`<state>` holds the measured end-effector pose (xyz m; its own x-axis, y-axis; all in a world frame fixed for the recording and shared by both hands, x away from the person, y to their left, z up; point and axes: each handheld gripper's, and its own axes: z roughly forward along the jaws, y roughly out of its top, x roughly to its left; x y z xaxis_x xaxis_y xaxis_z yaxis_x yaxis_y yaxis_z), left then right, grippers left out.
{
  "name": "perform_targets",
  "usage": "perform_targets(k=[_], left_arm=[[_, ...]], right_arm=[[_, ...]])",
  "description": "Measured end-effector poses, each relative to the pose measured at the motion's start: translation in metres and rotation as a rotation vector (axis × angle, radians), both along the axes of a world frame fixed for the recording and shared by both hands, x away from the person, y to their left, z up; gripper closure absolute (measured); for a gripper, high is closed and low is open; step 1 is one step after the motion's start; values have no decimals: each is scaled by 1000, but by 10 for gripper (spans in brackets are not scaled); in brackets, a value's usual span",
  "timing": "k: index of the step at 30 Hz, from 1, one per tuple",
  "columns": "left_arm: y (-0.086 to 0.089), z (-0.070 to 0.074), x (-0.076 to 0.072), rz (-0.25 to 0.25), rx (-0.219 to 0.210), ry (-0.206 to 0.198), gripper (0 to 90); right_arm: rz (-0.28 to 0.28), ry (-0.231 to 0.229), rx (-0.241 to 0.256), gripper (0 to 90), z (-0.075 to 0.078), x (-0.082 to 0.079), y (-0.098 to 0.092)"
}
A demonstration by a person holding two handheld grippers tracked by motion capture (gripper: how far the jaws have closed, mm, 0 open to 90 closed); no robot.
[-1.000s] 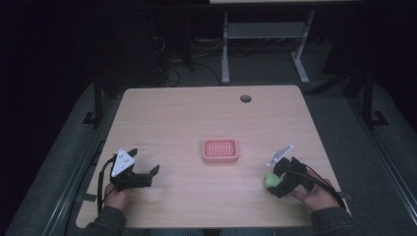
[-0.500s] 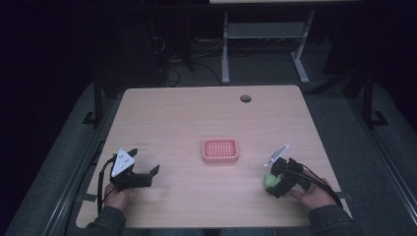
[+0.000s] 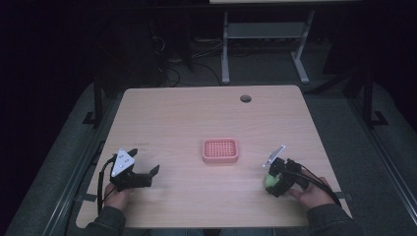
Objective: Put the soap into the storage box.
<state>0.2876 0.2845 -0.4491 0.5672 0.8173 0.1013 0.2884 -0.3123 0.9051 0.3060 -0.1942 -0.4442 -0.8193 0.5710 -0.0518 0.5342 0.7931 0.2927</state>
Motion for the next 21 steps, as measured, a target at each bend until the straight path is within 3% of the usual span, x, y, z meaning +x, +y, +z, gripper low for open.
perform_targets(k=[21], left_arm=[[0, 0, 0, 0, -6, -2, 2]], right_arm=[[11, 2, -17, 257, 1, -1, 1]])
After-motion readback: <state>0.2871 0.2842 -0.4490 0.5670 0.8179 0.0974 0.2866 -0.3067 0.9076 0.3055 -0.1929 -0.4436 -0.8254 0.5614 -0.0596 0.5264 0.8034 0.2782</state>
